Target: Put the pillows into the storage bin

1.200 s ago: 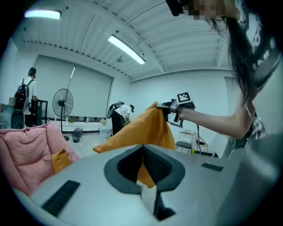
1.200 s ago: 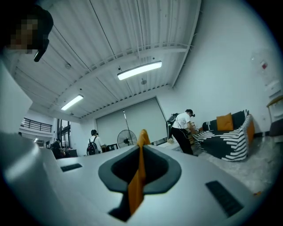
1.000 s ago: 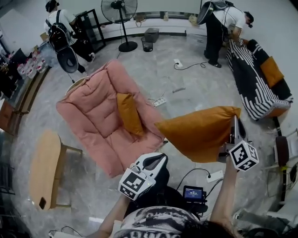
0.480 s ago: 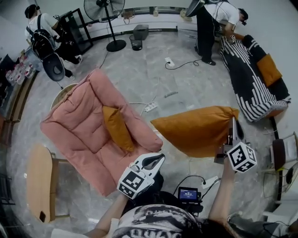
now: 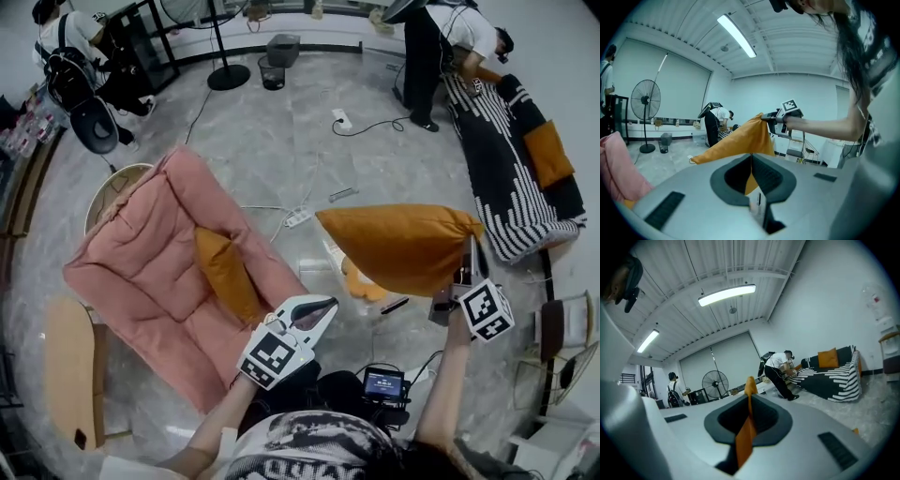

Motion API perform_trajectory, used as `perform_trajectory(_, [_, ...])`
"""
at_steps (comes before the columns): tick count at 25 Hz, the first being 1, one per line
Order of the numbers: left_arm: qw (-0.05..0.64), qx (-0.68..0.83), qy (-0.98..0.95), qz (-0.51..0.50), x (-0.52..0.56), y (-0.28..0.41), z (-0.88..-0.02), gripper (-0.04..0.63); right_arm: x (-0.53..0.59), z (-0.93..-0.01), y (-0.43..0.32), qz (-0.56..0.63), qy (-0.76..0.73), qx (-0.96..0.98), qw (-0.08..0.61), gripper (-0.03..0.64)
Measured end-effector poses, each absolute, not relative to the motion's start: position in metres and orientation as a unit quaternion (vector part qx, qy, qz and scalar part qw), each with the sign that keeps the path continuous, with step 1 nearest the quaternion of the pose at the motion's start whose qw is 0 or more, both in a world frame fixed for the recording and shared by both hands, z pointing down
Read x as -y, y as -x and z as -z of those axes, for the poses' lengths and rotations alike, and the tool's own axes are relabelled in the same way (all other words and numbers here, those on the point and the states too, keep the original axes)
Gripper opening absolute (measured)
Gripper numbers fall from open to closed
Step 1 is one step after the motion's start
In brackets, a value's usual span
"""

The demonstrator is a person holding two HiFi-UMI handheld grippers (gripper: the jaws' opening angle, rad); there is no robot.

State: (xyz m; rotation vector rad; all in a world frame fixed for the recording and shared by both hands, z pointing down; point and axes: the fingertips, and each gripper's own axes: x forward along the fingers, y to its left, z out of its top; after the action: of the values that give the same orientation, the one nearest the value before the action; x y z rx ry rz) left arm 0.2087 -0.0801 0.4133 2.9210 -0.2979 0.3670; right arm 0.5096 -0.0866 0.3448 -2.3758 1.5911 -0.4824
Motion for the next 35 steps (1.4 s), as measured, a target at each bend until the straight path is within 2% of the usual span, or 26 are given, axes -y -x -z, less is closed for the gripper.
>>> perform_trajectory(6, [0.12,0.146,-0.972,-0.136,0.107,-0.194,-0.428,0.014,0.15,-0.375,-0.526,0.186,0.816,-0.537,0.102,0.015])
perform_trajectory(12, [0.138,0.193,-0.96,-0.146,0.13,-0.189,-0.438,0.014,0.192,-0.423,-0.556,0.238,0.812,-0.517,0.126,0.015])
perform_trajectory(23, [0.159,0.321,-0.915,-0.184,0.182,-0.21,-0.45,0.014,0.285,-0.576,-0.572,0.373,0.768,-0.515,0.081,0.015])
perform_trajectory(27, [0.177,0.371,-0.891,-0.194,0.192,-0.21,-0.456,0.014,0.307,-0.658,-0.558,0.439,0.74,-0.508,0.034,0.015])
perform_trajectory(32, [0.194,0.41,-0.866,-0.212,0.195,-0.207,-0.465,0.014,0.299,-0.772,-0.493,0.538,0.642,-0.536,-0.103,0.026])
perform_trajectory(35, [0.2,0.426,-0.854,-0.219,0.195,-0.199,-0.472,0.014,0.291,-0.796,-0.45,0.556,0.566,-0.589,-0.154,0.039])
